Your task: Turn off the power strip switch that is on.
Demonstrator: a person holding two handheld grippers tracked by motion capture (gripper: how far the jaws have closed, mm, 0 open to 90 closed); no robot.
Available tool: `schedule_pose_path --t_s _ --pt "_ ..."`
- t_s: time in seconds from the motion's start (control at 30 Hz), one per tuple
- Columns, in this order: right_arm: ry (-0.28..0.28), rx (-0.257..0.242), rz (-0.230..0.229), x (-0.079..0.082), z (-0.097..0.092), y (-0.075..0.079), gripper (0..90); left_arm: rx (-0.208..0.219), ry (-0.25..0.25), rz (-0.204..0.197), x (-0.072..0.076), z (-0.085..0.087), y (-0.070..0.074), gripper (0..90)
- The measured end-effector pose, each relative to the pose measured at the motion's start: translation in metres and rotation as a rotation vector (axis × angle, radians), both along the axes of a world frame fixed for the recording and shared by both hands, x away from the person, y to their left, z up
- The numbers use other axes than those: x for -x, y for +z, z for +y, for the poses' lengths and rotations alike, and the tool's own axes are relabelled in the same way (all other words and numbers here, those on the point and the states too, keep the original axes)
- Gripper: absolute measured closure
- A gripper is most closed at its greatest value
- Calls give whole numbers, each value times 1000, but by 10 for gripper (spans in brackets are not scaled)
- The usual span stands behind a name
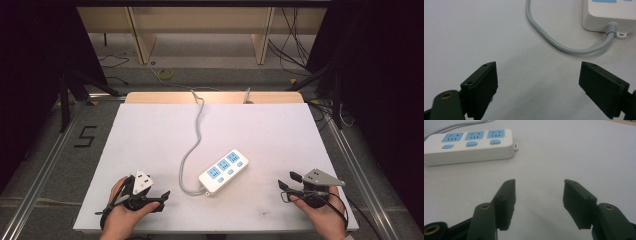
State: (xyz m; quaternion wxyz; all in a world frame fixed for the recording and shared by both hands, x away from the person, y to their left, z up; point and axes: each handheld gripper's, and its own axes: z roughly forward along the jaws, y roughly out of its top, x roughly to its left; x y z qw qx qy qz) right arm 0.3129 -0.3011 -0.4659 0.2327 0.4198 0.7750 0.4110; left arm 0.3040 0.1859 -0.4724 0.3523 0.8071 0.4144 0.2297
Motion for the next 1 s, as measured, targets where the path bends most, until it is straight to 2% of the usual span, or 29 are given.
schedule_pose_path --t_s 0.17,0.3,0.33,0.37,0.43,0.67,1.0 --pt "-9 8 -1 -1 2 5 546 1 4 3 -1 1 -1 153" --pt "-15 35 15 0 0 9 749 -1 5 1 -1 0 -1 153" --pt "-15 35 15 0 0 9 749 -3 4 2 -1 0 -1 153" --pt "-23 46 19 0 0 13 831 -2 5 1 -1 0 -1 154" --pt "-22 59 23 0 0 15 891 -5 6 2 -1 0 -1 155" --pt "-28 79 44 -2 3 18 900 1 11 1 -2 -1 -2 156" --pt "1 86 58 -7 13 22 900 -4 4 3 -2 -3 -3 156"
